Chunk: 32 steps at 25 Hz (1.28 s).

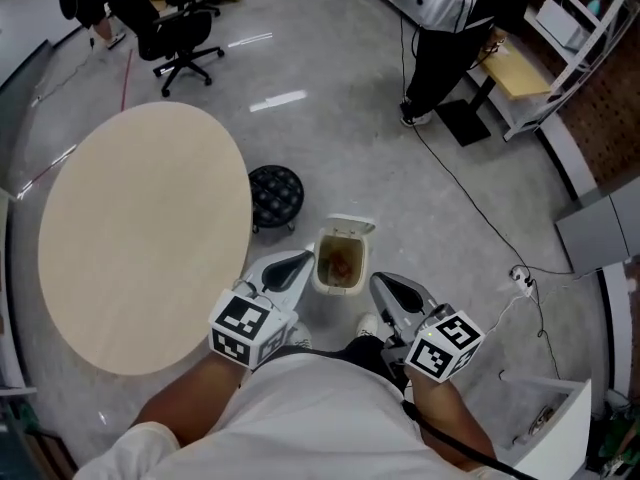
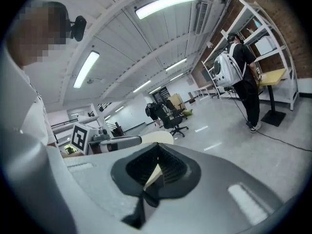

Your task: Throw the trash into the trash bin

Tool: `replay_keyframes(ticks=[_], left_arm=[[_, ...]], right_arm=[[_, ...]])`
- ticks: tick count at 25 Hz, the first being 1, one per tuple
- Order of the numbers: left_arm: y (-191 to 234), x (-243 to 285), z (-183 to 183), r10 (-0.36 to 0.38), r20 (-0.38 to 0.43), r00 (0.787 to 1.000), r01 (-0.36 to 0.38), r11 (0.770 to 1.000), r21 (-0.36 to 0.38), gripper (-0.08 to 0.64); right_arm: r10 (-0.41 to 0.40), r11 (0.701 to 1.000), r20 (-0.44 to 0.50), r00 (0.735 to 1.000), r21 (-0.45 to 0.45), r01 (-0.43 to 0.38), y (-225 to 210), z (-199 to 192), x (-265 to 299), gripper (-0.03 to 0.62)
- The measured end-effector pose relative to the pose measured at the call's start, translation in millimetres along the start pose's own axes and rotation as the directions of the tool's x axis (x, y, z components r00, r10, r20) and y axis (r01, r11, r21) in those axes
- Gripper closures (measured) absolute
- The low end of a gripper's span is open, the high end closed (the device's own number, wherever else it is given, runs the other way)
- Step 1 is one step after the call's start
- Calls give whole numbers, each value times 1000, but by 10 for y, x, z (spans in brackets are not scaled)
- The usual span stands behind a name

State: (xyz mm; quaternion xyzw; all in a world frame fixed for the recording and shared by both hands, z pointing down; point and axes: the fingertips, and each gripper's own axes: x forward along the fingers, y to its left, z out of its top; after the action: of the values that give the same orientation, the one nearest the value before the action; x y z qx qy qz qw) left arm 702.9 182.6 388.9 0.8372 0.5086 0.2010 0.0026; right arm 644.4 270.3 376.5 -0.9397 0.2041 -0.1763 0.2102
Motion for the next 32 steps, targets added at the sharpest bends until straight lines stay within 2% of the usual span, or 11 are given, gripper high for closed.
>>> replay_keyframes(ticks=[5, 11, 21, 32], left_arm=[[-83, -49, 11, 2, 18, 1000, -1, 1000, -28, 554], [-229, -91, 139, 27, 69, 997, -25, 999, -20, 554], [-815, -138, 245, 69, 162, 984, -67, 998, -16, 554], [-1340, -291, -88, 166, 123, 978, -161, 986, -49, 554]], right_arm=[[4, 1000, 30, 1000, -12, -4, 79, 126, -87, 591], [-18, 994, 51, 999, -111, 24, 67, 262, -264, 591], [48, 989, 99, 994, -147, -33, 124, 333, -878, 591], [96, 987, 58, 994, -139, -87, 26, 21, -1413, 591]])
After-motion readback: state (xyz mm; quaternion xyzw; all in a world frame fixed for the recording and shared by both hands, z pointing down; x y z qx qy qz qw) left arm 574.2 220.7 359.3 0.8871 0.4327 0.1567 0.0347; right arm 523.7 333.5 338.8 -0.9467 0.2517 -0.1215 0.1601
